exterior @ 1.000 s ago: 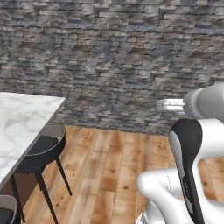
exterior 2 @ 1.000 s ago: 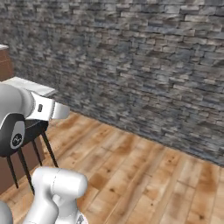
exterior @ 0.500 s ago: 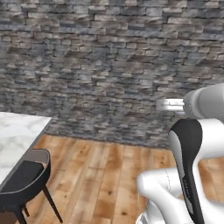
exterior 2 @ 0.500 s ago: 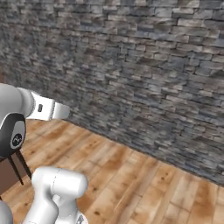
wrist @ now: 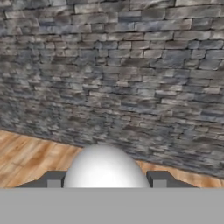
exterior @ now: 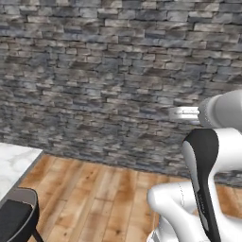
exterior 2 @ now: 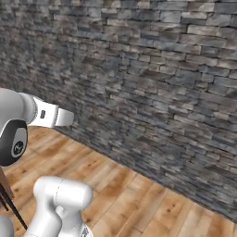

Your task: Pick the egg and butter from the fridge and place them by the bowl for mixing.

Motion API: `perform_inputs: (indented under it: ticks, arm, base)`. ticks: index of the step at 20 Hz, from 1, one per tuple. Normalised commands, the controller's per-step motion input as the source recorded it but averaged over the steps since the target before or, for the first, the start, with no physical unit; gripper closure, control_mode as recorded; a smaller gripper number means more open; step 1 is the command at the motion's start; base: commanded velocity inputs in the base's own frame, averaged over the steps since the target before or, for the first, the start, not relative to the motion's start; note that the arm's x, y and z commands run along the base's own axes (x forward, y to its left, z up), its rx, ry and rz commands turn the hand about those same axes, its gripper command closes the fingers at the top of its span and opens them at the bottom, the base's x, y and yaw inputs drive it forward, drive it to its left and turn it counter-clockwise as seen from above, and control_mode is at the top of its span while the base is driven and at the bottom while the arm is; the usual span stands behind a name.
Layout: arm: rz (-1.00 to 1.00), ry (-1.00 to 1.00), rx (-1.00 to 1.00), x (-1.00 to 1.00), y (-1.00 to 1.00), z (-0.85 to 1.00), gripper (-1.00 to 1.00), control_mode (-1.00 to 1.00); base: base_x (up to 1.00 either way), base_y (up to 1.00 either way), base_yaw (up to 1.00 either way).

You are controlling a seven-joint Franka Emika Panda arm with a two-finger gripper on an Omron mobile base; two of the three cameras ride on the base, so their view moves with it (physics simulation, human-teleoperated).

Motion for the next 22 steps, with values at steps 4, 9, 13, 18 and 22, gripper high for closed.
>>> perform_inputs:
  ticks: [4, 9, 13, 18, 22]
  arm:
    - [0.00, 0.00, 0.00, 0.00, 0.00, 0.00, 1.00, 1.00]
    - [0.00, 0.00, 0.00, 0.00, 0.00, 0.00, 1.00, 1.00]
    - [0.00, 0.00, 0.00, 0.00, 0.00, 0.00, 1.00, 1.00]
    - [0.00, 0.00, 0.00, 0.00, 0.00, 0.00, 1.00, 1.00]
    - [0.00, 0.00, 0.00, 0.00, 0.00, 0.00, 1.00, 1.00]
  base:
    - [0.63, 0.00, 0.30]
    - [0.57, 0.00, 0.34]
    - [0.57, 0.00, 0.35]
    - [0.58, 0.00, 0.34]
    - [0.60, 0.00, 0.33]
